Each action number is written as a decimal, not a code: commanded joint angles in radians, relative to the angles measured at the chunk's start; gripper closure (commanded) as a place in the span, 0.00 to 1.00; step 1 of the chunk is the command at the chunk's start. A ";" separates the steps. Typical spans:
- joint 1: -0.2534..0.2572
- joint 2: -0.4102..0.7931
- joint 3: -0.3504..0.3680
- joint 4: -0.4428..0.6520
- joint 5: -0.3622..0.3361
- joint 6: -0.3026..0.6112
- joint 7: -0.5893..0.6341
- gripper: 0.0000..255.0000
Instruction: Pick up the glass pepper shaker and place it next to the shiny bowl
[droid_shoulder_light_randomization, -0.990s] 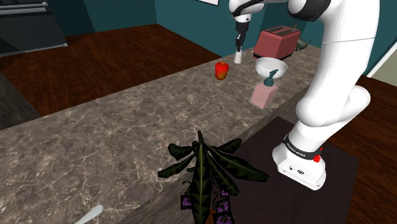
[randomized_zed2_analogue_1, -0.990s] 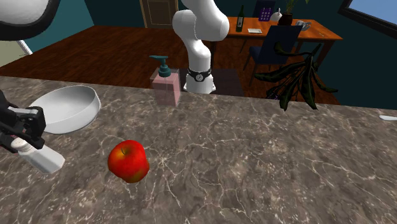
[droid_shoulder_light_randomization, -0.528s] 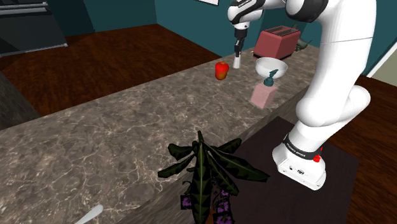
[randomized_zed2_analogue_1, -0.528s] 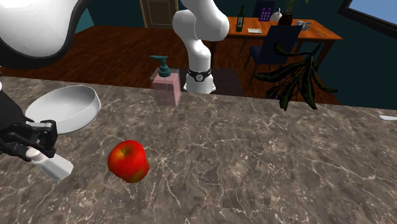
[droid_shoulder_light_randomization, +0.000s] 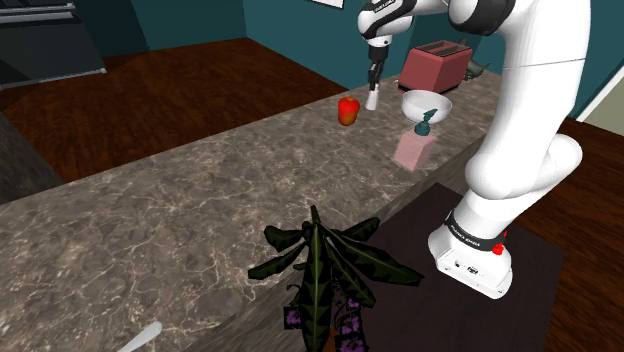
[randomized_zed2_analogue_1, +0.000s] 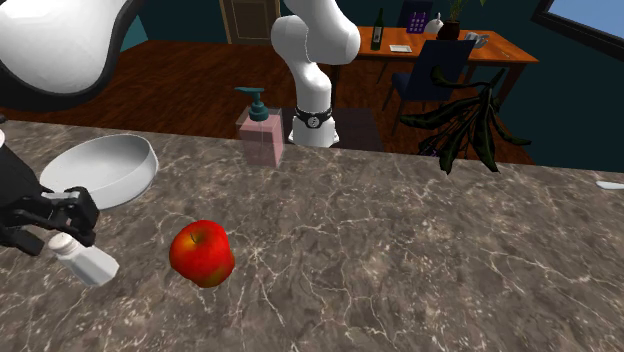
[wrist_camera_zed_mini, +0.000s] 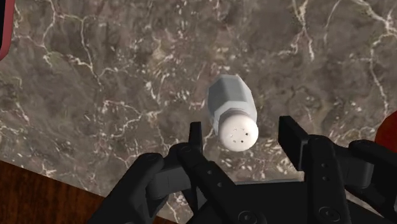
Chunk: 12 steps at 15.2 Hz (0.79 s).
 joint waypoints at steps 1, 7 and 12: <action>0.000 0.000 0.000 0.000 0.000 0.000 0.000 0.00; 0.004 -0.019 0.000 0.039 -0.001 -0.059 0.000 0.00; 0.007 -0.032 0.001 0.080 -0.002 -0.113 0.001 0.00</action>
